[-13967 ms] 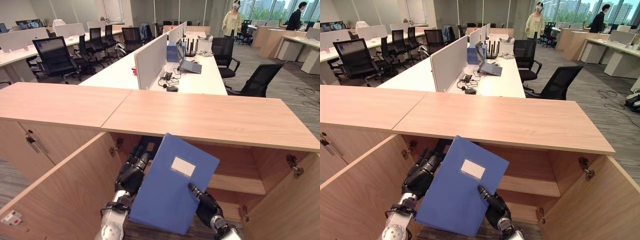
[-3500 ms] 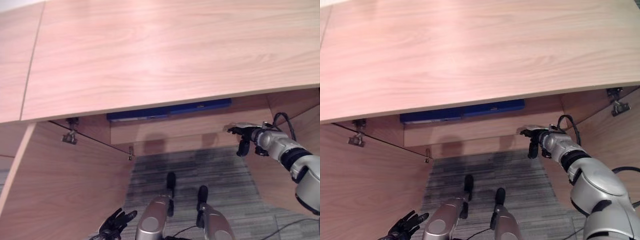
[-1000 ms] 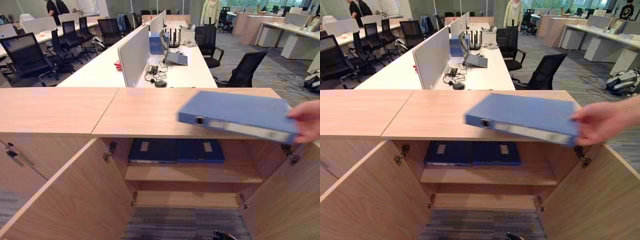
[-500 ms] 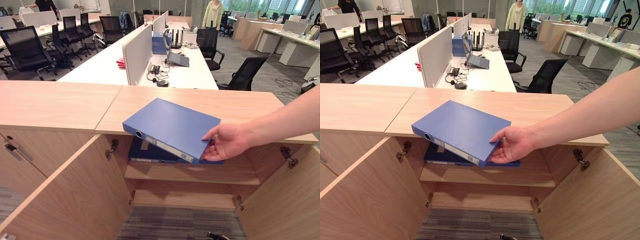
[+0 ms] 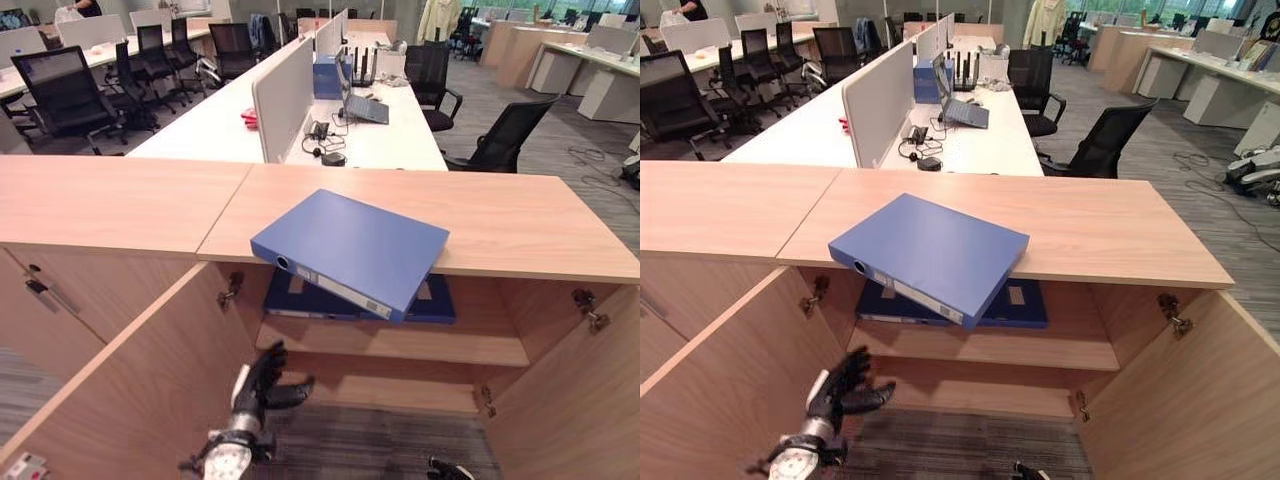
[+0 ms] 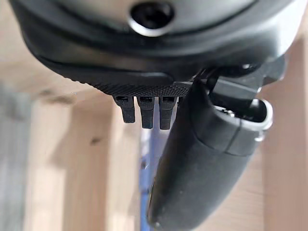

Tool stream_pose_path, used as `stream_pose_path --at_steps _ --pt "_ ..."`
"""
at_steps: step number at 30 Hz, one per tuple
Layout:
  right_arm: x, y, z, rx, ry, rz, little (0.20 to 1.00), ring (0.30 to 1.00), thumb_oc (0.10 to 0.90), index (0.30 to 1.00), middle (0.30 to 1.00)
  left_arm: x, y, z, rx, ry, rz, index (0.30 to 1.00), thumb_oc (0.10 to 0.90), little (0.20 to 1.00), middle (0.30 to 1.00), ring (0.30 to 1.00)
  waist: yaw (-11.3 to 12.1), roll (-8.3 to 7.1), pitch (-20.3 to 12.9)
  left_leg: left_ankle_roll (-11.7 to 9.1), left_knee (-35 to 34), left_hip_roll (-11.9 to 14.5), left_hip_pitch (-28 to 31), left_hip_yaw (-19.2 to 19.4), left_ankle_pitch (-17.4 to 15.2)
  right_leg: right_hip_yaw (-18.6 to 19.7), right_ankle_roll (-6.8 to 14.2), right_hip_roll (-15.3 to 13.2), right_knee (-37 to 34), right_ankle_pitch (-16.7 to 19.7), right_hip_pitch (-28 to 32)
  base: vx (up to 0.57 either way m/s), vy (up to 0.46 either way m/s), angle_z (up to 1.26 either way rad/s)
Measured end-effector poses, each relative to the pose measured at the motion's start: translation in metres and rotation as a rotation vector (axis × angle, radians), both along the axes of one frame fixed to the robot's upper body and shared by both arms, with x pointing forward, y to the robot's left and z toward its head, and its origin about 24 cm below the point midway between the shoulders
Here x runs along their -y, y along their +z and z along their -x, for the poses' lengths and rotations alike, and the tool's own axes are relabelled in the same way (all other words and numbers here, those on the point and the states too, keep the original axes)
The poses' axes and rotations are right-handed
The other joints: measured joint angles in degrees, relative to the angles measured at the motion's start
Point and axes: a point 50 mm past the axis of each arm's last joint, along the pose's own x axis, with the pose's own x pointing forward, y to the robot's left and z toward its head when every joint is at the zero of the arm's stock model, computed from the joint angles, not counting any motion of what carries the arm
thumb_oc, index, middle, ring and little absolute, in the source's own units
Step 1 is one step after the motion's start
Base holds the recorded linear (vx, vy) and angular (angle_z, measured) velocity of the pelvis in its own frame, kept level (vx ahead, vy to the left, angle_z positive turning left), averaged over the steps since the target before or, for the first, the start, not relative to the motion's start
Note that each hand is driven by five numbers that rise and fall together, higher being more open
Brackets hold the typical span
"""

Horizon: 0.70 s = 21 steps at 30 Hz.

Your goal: Put the empty folder in the office cabinet

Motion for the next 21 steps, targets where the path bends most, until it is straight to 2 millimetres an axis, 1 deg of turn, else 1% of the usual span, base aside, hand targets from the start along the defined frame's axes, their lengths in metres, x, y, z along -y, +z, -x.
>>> stream_pose_path --at_steps 1,2,4,7,8,9,11,15,19,21 --pt "-0.001 0.0 -0.001 0.002 0.001 -0.001 0.9 0.9 0.8 0.9 0.9 -0.006 0.005 -0.002 0.028 0.029 -0.012 0.9 0.8 0.9 0.9 0.9 0.2 -0.1 0.5 -0.1 0.0 0.1 0.0 0.0 0.1 0.0 0.0 0.1 0.0 0.0 0.0 -0.03 -0.018 -0.02" --pt "0.0 0.001 0.005 0.019 -0.017 -0.014 0.9 0.9 0.8 0.9 0.9 -0.017 0.013 -0.001 0.059 0.084 -0.045 0.9 0.8 0.9 0.9 0.9 0.4 -0.38 1.2 -0.2 0.0 0.2 0.1 -0.1 0.2 0.0 -0.1 0.2 0.0 0.1 0.1 0.0 0.0 0.0" --pt "0.0 0.003 0.002 0.051 -0.028 -0.02 0.9 0.9 0.8 0.9 0.9 -0.03 0.02 0.002 0.086 0.158 -0.086 0.9 0.8 0.9 0.9 0.9 0.4 -0.93 1.8 -0.2 0.0 0.3 0.1 -0.1 0.2 0.0 -0.1 0.4 0.0 0.1 0.1 0.0 0.0 0.0" --pt "0.002 0.0 0.003 0.016 -0.024 -0.008 0.9 0.9 0.8 0.9 0.9 -0.038 0.023 0.004 0.094 0.209 -0.117 0.9 0.8 0.9 0.9 0.9 1.1 -1.83 2.4 0.0 0.0 0.3 0.6 -0.1 0.3 0.0 -0.3 0.3 0.0 0.2 0.6 0.0 -0.01 0.0" --pt "0.001 0.0 0.003 0.009 -0.017 -0.007 0.9 0.9 0.8 0.9 0.9 -0.04 0.024 0.004 0.094 0.205 -0.16 0.9 0.8 0.9 0.9 0.9 1.5 -2.15 2.6 -0.3 -0.1 0.3 0.8 -0.1 0.1 0.0 -0.3 0.3 0.0 0.2 0.7 0.0 -0.034 0.0" --pt "0.0 0.0 0.003 0.009 -0.009 -0.006 0.9 0.9 0.8 0.9 0.9 -0.041 0.025 0.004 0.093 0.211 -0.191 0.9 0.8 0.9 0.9 0.9 1.5 -2.21 2.7 -0.4 -0.1 0.3 0.9 -0.1 0.1 0.0 -0.1 0.3 0.0 0.0 0.7 0.0 0.0 0.0" --pt "-0.004 0.0 0.002 0.014 0.004 -0.011 0.9 0.9 0.8 0.9 0.9 -0.048 0.028 0.006 0.097 0.254 -0.295 0.9 0.8 0.9 0.9 0.9 1.6 -2.94 2.9 -0.4 -0.1 0.3 1.0 -0.2 0.0 0.0 -0.1 0.3 -0.1 0.0 0.8 0.0 0.0 0.0" --pt "-0.004 0.0 0.002 0.014 0.011 -0.001 0.9 0.9 0.8 0.9 0.9 -0.057 0.033 0.007 0.114 0.311 -0.384 0.9 0.8 0.9 0.9 0.9 1.7 -3.64 2.9 -0.4 -0.1 0.3 1.0 -0.2 0.0 0.0 -0.1 0.3 -0.1 0.0 0.9 0.0 0.0 0.0" --pt "-0.004 -0.001 0.002 0.015 0.007 0.008 0.9 0.9 0.8 0.9 0.9 -0.062 0.041 0.003 0.134 0.294 -0.505 0.9 0.8 0.9 0.9 0.9 1.7 -3.95 3.1 -0.4 -0.1 0.3 1.0 -0.2 0.0 -0.1 -0.2 0.3 -0.4 0.0 0.9 0.0 0.0 0.0" --pt "-0.006 -0.002 0.002 0.0 0.012 0.015 0.9 0.9 0.8 0.9 0.9 -0.066 0.061 -0.013 0.207 0.17 -0.703 0.9 0.8 0.9 0.9 0.9 1.7 -4.35 3.7 -0.4 0.0 0.4 1.1 -0.2 0.1 0.0 -0.6 0.5 -0.3 0.3 1.0 0.0 0.0 0.0"
